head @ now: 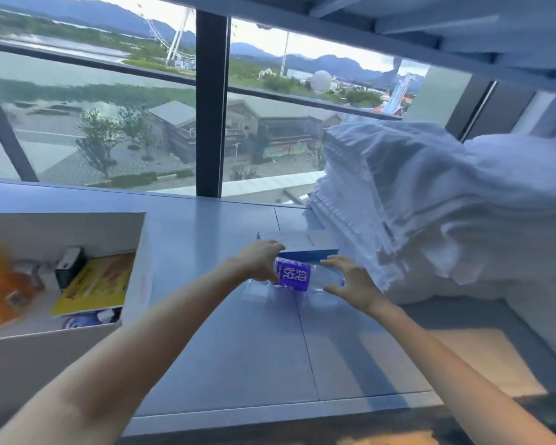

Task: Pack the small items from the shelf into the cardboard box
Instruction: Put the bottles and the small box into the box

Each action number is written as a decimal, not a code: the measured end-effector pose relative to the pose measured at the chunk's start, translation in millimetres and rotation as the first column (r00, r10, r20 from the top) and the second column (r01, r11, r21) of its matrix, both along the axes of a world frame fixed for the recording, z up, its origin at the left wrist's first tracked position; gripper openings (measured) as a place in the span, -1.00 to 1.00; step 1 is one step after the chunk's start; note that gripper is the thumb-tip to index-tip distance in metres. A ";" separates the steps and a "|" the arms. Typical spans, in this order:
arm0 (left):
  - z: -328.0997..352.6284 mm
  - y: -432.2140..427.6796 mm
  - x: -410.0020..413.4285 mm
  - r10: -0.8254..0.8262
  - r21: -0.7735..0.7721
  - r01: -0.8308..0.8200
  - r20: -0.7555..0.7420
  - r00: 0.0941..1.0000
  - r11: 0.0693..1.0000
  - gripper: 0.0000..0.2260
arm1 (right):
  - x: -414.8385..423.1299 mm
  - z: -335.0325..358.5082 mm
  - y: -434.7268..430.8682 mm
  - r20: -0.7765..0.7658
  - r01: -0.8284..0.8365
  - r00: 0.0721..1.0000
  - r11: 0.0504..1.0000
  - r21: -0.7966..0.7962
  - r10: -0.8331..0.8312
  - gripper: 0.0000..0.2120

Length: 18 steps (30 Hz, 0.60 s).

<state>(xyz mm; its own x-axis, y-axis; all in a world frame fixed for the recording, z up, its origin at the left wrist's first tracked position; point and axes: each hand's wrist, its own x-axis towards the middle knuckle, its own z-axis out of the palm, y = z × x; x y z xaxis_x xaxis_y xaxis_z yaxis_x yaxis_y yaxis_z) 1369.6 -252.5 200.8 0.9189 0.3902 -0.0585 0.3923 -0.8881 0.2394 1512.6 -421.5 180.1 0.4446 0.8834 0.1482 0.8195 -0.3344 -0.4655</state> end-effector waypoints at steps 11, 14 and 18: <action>-27.5 -14.4 6.7 0.042 0.159 -0.037 -0.033 0.999 0.987 -0.34 | 37.2 -33.0 -15.1 -0.126 -0.035 0.992 0.995 -0.095 0.023 -0.44; -31.8 -22.1 10.3 0.022 0.137 -0.015 -0.048 0.999 0.990 -0.36 | 39.0 -38.0 -17.9 -0.145 -0.037 0.989 0.996 -0.080 0.025 -0.43; -27.5 -21.5 -3.1 0.086 -0.022 -0.085 0.074 0.994 0.996 -0.38 | 35.0 -23.2 -24.6 -0.220 -0.047 0.974 0.996 0.072 0.062 -0.44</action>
<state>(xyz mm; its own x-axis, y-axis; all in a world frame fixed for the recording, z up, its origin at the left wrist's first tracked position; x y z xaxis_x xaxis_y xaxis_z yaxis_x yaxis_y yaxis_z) 1366.5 -274.0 173.3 0.8843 0.4669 0.0013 0.4470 -0.8473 0.2870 1547.7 -446.1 156.9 0.4245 0.8987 0.1102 0.7096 -0.2545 -0.6570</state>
